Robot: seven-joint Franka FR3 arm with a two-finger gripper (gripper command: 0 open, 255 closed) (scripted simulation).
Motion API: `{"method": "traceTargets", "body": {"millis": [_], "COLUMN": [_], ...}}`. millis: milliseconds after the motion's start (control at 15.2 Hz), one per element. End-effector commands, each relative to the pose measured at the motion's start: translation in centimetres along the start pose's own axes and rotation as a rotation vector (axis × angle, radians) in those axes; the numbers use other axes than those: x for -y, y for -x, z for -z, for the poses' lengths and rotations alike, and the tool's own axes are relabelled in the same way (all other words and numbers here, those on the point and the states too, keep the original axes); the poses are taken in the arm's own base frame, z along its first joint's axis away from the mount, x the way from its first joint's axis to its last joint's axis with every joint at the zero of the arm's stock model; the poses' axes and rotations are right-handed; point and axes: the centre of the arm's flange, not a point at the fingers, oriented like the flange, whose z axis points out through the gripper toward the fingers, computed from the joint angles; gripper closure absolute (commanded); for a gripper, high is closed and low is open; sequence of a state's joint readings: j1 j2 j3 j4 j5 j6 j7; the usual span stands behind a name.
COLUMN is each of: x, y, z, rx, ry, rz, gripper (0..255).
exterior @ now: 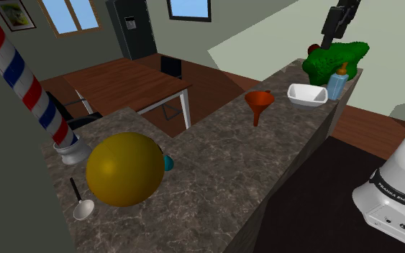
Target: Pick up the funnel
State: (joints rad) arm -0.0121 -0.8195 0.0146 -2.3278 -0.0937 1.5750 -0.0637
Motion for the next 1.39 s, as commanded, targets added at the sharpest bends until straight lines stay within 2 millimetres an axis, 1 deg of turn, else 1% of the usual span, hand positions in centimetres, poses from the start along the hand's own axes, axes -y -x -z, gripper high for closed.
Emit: {"method": "traceTargets", "body": {"millis": [0,660,1320], "x": [0.0,1.6,1.8], "y": [0.0,-9.5,-18.5], "z": [0.0,-10.0,-20.5], "rx": [0.000,0.048,0.096], "ry": [0.000,0.112,0.225], "rz": [0.000,-0.024,-0.048], "gripper": [0,0,0]}}
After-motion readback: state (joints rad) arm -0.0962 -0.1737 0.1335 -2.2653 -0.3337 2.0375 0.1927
